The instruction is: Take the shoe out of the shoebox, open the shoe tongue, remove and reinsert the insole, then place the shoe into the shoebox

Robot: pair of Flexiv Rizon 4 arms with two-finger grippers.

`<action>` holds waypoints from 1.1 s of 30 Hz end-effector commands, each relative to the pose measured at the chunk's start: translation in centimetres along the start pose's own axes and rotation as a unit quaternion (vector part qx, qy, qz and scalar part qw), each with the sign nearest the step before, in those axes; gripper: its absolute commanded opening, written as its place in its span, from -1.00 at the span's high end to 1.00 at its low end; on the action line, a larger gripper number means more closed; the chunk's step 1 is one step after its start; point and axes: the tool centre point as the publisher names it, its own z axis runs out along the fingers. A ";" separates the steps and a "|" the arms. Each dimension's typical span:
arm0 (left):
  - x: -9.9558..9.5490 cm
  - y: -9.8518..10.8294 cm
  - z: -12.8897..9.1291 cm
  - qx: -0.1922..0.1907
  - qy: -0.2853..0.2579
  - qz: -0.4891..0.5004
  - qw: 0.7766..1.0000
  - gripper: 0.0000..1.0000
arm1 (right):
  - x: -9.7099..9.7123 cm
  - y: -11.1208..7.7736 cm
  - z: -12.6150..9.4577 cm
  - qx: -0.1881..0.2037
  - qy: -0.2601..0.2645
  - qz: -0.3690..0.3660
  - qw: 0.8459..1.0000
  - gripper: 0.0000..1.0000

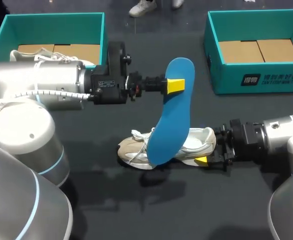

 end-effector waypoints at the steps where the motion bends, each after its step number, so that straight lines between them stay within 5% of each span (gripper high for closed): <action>1: 0.4 0.3 -0.3 0.004 0.002 -0.001 1.000 1.00 | 0.1 0.1 0.0 0.002 0.000 0.000 1.000 1.00; 18: 0.4 0.3 -0.3 0.005 0.004 -0.003 1.000 1.00 | 0.1 0.3 -0.2 0.022 0.005 0.002 1.000 1.00; 21: 0.4 0.3 -0.3 0.005 0.004 -0.003 1.000 1.00 | 0.1 0.5 -0.4 0.033 0.013 0.003 0.999 0.25; 23: 0.4 0.3 -0.3 0.005 0.004 -0.003 1.000 1.00 | 0.1 0.6 -0.5 0.037 0.017 0.003 0.999 -1.00; 33: 0.4 0.3 -0.3 0.005 0.004 -0.003 1.000 1.00 | -0.1 1.2 -1.8 0.109 0.042 0.024 0.993 -1.00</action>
